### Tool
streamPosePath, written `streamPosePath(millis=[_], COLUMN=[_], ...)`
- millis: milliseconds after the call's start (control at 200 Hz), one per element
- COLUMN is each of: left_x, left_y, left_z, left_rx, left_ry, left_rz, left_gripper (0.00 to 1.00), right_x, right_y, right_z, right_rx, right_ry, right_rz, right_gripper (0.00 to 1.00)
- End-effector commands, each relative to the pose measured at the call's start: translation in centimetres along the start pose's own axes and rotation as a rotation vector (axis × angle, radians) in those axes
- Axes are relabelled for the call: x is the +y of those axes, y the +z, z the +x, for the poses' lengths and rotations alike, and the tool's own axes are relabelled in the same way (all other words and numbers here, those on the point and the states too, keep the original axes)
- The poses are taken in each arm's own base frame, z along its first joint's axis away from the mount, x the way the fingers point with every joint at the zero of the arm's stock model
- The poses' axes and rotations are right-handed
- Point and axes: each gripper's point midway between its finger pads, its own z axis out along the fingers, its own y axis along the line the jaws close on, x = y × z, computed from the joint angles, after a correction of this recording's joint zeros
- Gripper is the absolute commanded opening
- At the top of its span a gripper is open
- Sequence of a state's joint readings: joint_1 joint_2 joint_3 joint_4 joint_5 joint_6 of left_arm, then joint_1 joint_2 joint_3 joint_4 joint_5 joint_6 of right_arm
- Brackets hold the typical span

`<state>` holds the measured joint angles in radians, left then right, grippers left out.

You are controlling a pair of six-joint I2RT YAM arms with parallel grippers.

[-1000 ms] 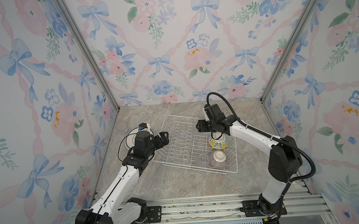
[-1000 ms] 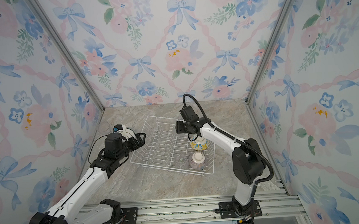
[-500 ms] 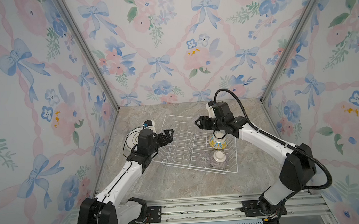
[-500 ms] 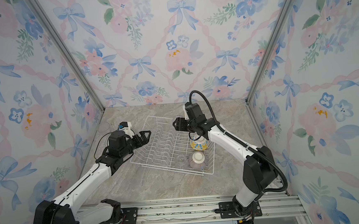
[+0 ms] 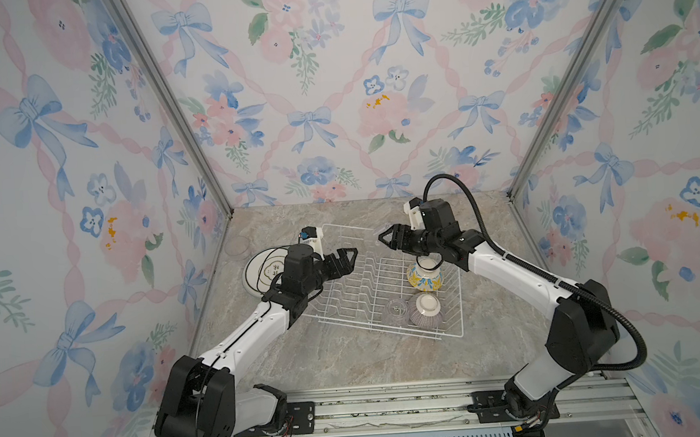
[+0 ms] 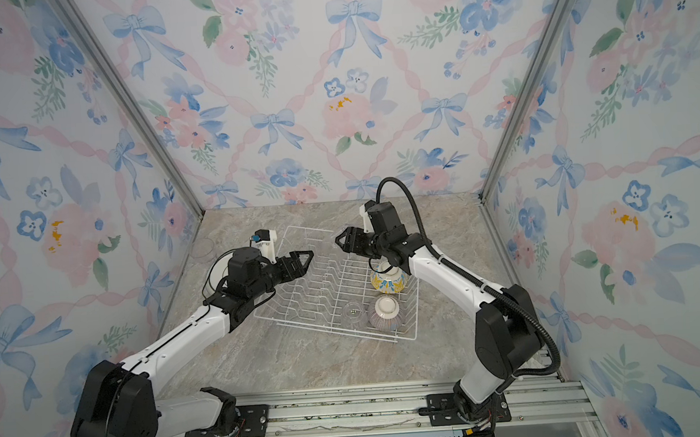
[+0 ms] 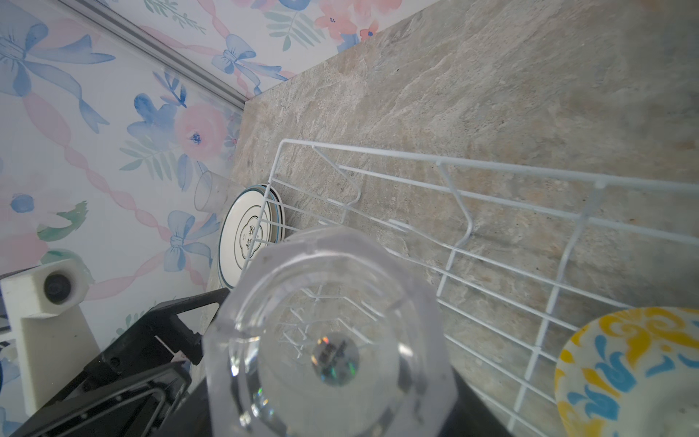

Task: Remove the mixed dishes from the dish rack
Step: 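Hold the glass up with the right gripper while the left gripper reaches toward it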

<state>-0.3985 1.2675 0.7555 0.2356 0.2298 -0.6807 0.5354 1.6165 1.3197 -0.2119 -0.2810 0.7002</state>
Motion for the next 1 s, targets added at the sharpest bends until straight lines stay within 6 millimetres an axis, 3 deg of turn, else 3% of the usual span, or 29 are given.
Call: streamPosePath(millis=[0, 330, 995], left_x=[-2.1, -4.1, -7.7], left_y=[0.7, 2.2, 2.6], left_z=[-1.1, -1.3, -2.1], left_rx=[-0.019, -0.025, -0.097], left_ry=[0.044, 0.071, 0.147], left_rz=[0.075, 0.162, 0.307], left_gripper=[0.93, 0.85, 0.51], right_x=[2.8, 4.1, 6.2], right_y=[-1.7, -2.3, -1.2], right_z=[-1.8, -1.8, -1.1], right_rx=[-0.051, -0.036, 0.042], right_ry=[0.007, 0.047, 0.090], right_rz=[-0.116, -0.200, -0.322], right_gripper=[0.49, 0.50, 0.50])
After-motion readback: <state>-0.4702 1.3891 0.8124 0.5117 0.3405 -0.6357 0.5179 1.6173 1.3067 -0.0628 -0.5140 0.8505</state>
